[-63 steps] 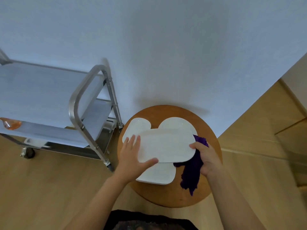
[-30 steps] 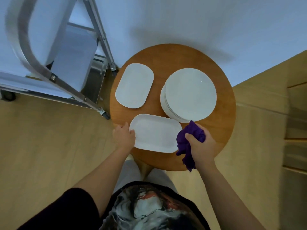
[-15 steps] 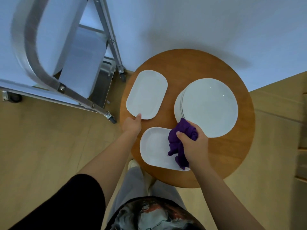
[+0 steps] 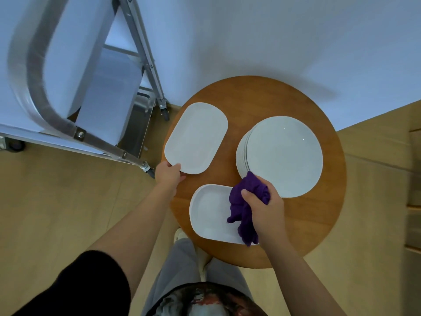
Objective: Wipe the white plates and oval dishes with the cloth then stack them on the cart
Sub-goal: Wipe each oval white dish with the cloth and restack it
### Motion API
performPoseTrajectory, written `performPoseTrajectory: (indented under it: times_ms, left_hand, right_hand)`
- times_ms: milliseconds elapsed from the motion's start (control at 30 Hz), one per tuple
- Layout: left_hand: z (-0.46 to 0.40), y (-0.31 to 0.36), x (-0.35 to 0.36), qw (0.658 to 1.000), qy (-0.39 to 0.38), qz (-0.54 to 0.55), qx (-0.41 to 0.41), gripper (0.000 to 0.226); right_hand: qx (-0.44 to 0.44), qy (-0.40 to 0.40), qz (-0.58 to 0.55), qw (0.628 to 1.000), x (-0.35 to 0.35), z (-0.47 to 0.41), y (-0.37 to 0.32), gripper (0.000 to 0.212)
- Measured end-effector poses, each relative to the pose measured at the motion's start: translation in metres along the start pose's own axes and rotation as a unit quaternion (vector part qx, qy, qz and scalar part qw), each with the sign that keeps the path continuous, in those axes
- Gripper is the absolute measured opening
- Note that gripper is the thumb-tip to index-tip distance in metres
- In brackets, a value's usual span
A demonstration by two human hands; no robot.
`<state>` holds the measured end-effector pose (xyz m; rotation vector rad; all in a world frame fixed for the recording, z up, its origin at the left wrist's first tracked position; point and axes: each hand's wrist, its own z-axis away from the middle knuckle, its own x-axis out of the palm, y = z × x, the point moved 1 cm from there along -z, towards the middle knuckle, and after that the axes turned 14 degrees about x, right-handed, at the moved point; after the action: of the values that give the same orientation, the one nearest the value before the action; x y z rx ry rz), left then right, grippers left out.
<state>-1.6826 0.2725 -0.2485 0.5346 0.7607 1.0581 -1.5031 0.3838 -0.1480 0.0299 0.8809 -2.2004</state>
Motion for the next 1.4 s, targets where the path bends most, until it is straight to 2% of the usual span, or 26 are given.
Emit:
performPoseTrajectory:
  times_ms: [100,267,367,500,567,633,667,733,800,900,967,1067,1167,1233,1300,1333,1400]
  left_hand:
    - [0.021,0.017,-0.017,0.998,-0.018,-0.002,0.053,0.024]
    - [0.077,0.050,-0.054,0.986,-0.082,-0.032,0.142,0.010]
    - [0.113,0.065,-0.072,0.969,-0.159,-0.061,0.178,0.010]
    - [0.158,0.075,-0.080,0.942,-0.270,-0.079,0.184,0.015]
    - [0.175,0.075,-0.079,0.937,-0.274,-0.091,0.196,0.013]
    - [0.186,0.071,-0.075,0.938,-0.244,-0.106,0.223,0.015]
    - [0.191,0.069,-0.072,0.947,-0.226,-0.074,0.214,0.016]
    - [0.203,0.066,-0.066,0.963,-0.219,0.088,0.126,0.018]
    - [0.212,0.066,-0.062,0.930,-0.263,0.254,0.045,0.026]
    - [0.220,0.066,-0.061,0.876,-0.311,0.368,0.013,0.044]
    - [0.225,0.065,-0.061,0.864,-0.316,0.392,0.021,0.050]
    - [0.237,0.068,-0.059,0.862,-0.311,0.396,0.064,0.053]
    - [0.254,0.074,-0.053,0.878,-0.268,0.383,0.098,0.044]
    - [0.264,0.079,-0.050,0.891,-0.243,0.366,0.112,0.043]
    - [0.274,0.082,-0.046,0.902,-0.219,0.348,0.134,0.042]
    - [0.278,0.082,-0.045,0.906,-0.214,0.338,0.141,0.043]
    - [0.287,0.080,-0.042,0.904,-0.230,0.332,0.139,0.046]
  right_hand:
    - [0.021,-0.002,-0.051,0.998,-0.010,0.001,-0.005,0.024]
    - [0.057,-0.020,-0.140,0.988,-0.031,0.012,-0.022,0.023]
    - [0.067,-0.027,-0.208,0.976,-0.045,0.023,-0.037,0.026]
    - [0.032,-0.034,-0.244,0.969,-0.066,0.042,-0.048,0.028]
    - [0.031,-0.028,-0.250,0.967,-0.077,0.052,-0.045,0.031]
    - [0.039,-0.024,-0.257,0.965,-0.086,0.062,-0.041,0.030]
    - [0.043,-0.026,-0.264,0.963,-0.089,0.066,-0.039,0.029]
    - [0.045,-0.040,-0.271,0.961,-0.092,0.078,-0.035,0.030]
    - [0.035,-0.054,-0.261,0.963,-0.093,0.090,-0.032,0.031]
    - [-0.010,-0.069,-0.201,0.977,-0.101,0.109,-0.033,0.027]
    - [-0.063,-0.044,-0.142,0.987,-0.111,0.124,-0.037,0.025]
    - [-0.168,0.019,-0.093,0.981,-0.132,0.145,-0.046,0.045]
    - [-0.302,-0.013,-0.011,0.953,-0.138,0.164,-0.058,0.060]
    - [-0.353,0.029,0.128,0.926,-0.129,0.159,-0.065,0.066]
    - [-0.352,0.120,0.331,0.867,-0.114,0.144,-0.067,0.072]
    - [-0.330,0.141,0.395,0.846,-0.109,0.137,-0.067,0.075]
    - [-0.293,0.156,0.419,0.845,-0.102,0.126,-0.066,0.079]
